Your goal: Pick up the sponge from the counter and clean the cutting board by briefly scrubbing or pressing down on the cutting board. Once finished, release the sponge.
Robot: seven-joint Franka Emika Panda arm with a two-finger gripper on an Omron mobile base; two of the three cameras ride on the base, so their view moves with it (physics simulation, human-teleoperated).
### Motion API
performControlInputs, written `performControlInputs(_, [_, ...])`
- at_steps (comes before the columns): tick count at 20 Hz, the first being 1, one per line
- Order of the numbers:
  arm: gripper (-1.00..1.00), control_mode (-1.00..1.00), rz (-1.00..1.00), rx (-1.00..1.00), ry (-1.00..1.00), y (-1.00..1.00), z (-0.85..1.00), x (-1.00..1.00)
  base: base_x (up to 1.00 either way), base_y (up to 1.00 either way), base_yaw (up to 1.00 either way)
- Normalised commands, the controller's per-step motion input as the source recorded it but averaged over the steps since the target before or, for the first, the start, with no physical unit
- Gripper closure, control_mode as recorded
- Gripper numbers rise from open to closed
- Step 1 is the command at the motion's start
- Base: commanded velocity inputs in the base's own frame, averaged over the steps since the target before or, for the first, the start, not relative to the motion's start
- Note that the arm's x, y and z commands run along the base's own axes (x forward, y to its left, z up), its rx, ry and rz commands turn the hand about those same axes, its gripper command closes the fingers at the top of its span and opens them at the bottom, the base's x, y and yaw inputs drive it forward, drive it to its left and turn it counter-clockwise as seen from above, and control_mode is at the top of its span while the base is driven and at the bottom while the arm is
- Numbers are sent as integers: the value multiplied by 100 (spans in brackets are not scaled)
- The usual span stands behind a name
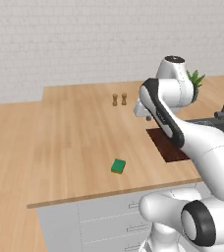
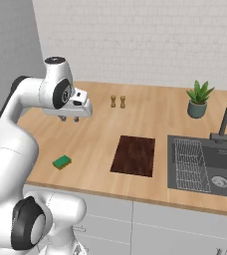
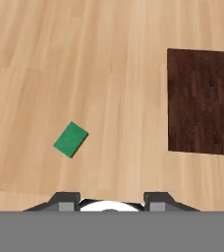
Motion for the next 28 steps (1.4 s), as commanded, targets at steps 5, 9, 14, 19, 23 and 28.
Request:
performControlInputs(5, [-100, -100, -18, 9, 5, 25, -30, 0, 0, 0, 0])
performControlInputs(9, [-100, -100, -52, 17, 13, 67, -60, 0, 0, 0, 0])
performControlInputs(14, [-100, -100, -41, 5, 14, 62, -72, -16, 0, 0, 0])
performControlInputs(19, [-100, -100, -21, 3, 8, 5, -71, -7, 0, 0, 0])
performControlInputs(23, [-100, -100, -2, 0, 2, 0, -48, 9, 0, 0, 0])
performControlInputs(28, [-100, -100, 3, 0, 11, 0, -45, 34, 0, 0, 0])
